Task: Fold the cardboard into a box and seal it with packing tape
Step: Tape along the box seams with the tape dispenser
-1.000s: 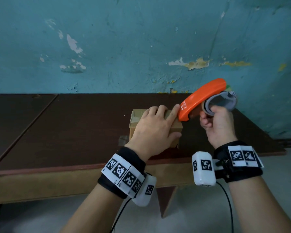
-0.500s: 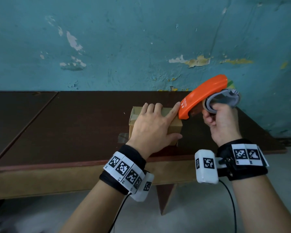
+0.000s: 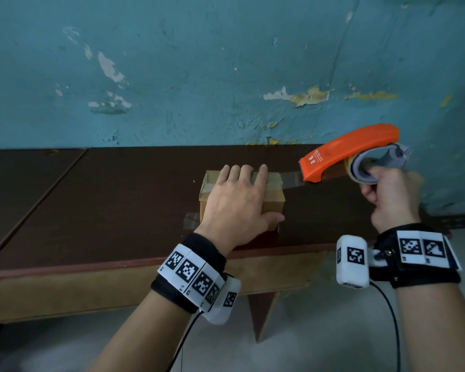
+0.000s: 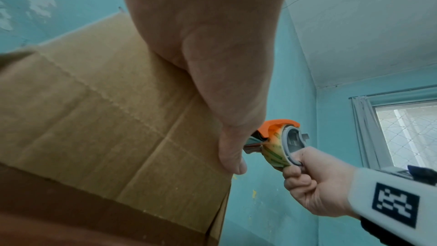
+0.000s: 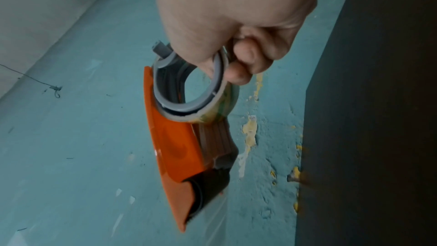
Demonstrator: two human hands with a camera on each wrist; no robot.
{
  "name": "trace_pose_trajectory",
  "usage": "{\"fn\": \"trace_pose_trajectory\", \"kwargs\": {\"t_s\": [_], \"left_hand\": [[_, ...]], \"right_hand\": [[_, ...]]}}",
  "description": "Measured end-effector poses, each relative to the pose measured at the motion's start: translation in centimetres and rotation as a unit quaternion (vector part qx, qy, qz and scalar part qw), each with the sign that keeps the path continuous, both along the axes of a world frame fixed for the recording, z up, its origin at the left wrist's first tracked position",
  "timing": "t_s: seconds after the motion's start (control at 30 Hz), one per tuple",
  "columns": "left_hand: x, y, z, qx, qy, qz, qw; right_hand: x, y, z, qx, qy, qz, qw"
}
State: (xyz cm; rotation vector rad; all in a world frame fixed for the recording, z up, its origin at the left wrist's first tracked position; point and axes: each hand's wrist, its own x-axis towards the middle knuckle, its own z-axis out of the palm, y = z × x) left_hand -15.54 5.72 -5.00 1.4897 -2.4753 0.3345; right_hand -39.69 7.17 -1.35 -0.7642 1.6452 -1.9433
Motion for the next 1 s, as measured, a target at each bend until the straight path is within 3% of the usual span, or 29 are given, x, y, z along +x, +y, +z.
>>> {"fn": "trace_pose_trajectory", "kwargs": {"t_s": [0.5, 0.67, 0.8, 1.0], "left_hand": [[0.4, 0.0, -0.1, 0.002, 0.009, -0.011, 1.000], [0.3, 0.1, -0.1, 0.003, 0.009, -0.009, 1.000], [0.2, 0.0, -0.1, 0.007, 0.007, -0.009, 1.000], [0.2, -0.2, -0.2, 0.000, 0.004, -0.024, 1.000]], "right_hand": [[-0.7, 1.2, 0.9, 0.006, 0.054, -0.014, 0.998], [-1.2, 1.2, 0.5, 0.068, 0.194, -0.065, 0.977], [-1.4, 0.3, -0.4, 0.141, 0.293, -0.049, 0.944], [1.8, 0.1, -0.9, 0.069, 0.447, -0.025, 0.891]]}}
